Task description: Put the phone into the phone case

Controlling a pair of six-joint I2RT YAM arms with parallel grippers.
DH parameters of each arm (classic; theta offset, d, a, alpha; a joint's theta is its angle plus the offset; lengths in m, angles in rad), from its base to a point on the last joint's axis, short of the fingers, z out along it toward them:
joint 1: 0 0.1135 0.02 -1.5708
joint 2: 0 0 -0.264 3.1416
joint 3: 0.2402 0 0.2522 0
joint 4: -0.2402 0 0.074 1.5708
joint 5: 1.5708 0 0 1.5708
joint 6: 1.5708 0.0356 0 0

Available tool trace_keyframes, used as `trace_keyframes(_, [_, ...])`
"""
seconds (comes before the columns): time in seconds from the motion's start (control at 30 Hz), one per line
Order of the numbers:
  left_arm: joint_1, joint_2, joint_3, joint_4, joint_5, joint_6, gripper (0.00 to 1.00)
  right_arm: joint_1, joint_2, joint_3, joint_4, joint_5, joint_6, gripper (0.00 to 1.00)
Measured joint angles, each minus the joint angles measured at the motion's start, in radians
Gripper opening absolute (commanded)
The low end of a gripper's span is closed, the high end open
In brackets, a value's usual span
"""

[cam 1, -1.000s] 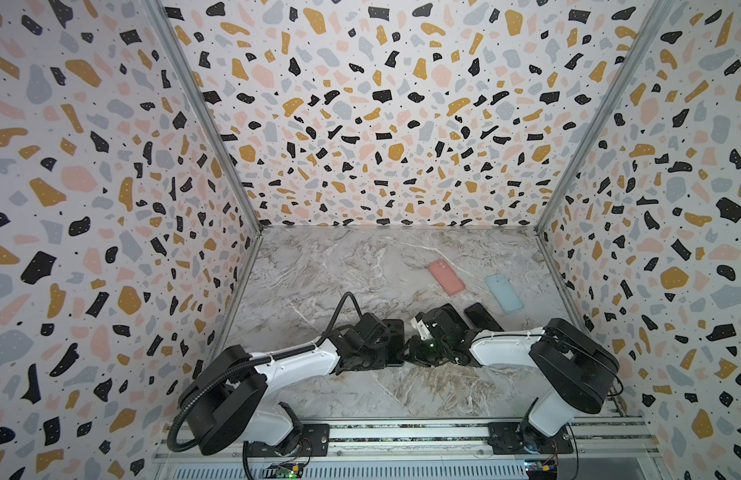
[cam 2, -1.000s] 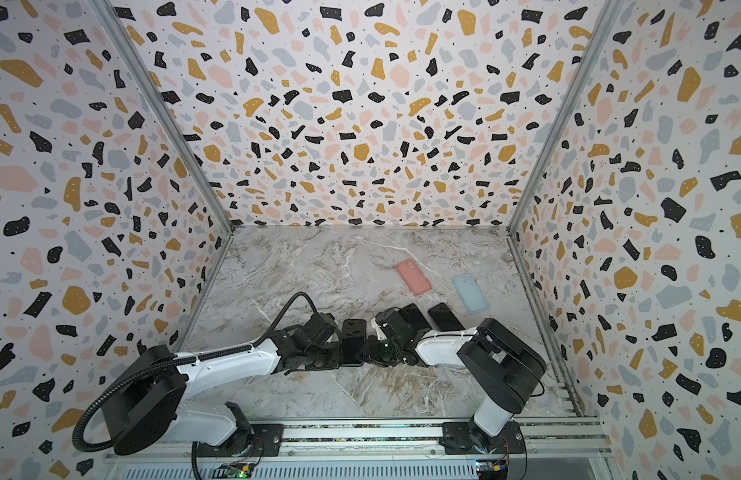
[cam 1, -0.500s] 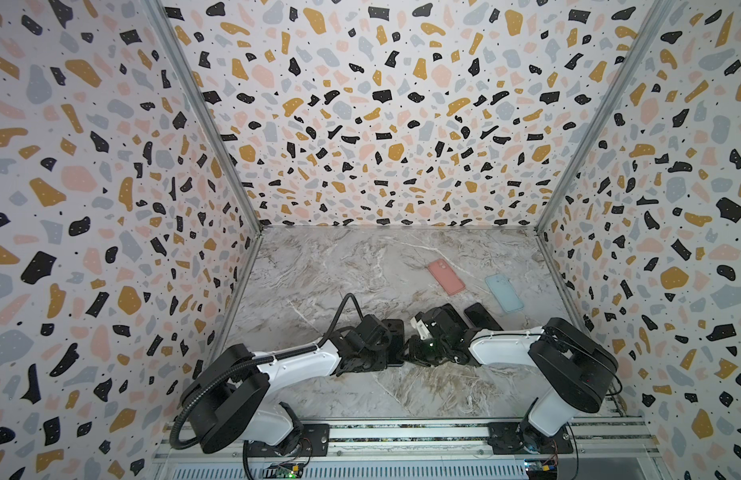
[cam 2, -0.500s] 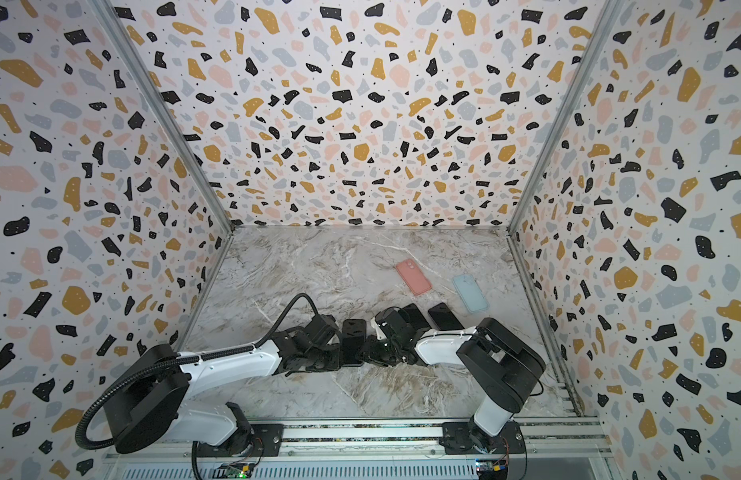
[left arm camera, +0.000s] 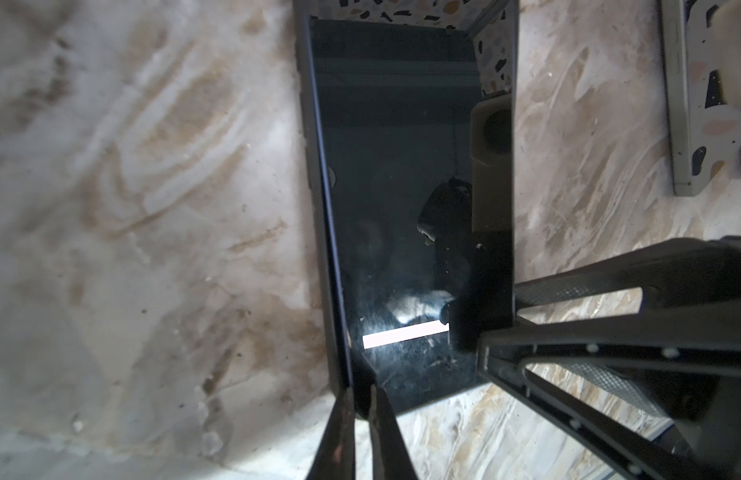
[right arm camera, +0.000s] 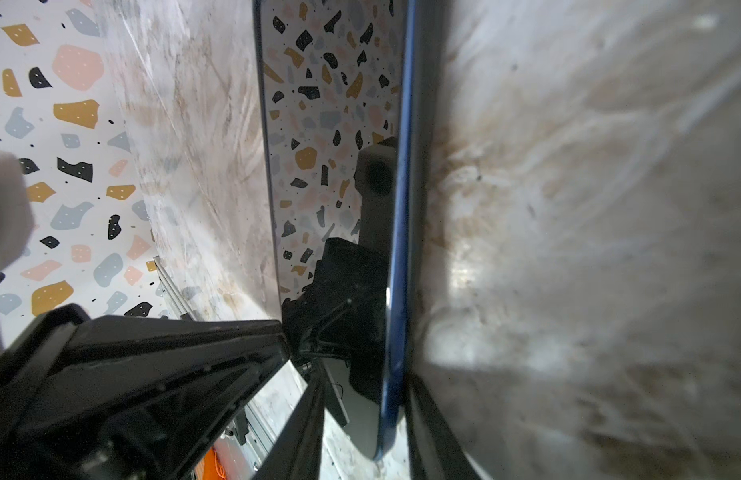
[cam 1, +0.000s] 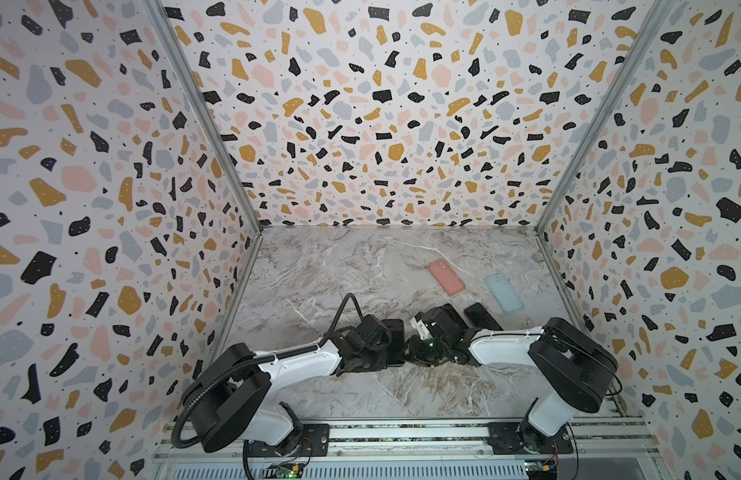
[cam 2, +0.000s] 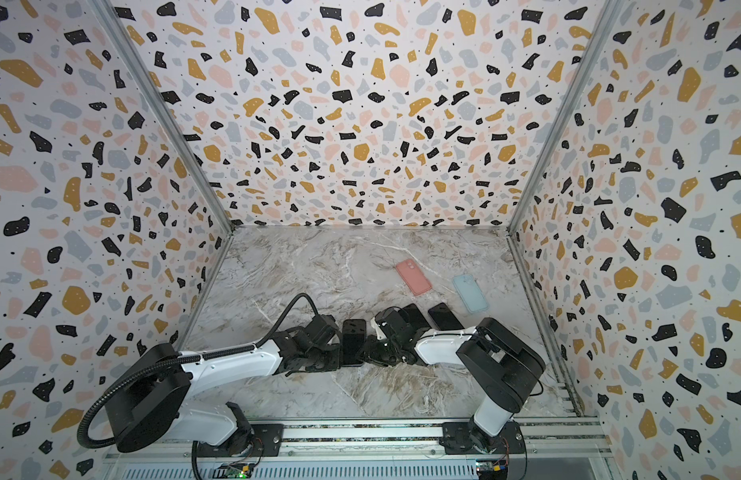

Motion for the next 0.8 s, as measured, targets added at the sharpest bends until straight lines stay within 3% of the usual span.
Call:
trace_keyframes(0.3, [0.0, 0.005, 0.0, 0.0, -0.007, 0.011, 0.08, 0.0, 0.001, 0.003, -0.005, 0.0, 0.0, 0.34])
trace_keyframes(0.6, [-0.013, -0.003, 0.044, -0.063, -0.068, 0.051, 0.32, -0.016, -0.056, 0.069, -0.17, 0.115, -0.084, 0.34])
trace_keyframes(0.8, [-0.013, -0.022, 0.047, -0.063, -0.078, 0.063, 0.39, -0.01, -0.14, 0.089, -0.235, 0.181, -0.107, 0.34])
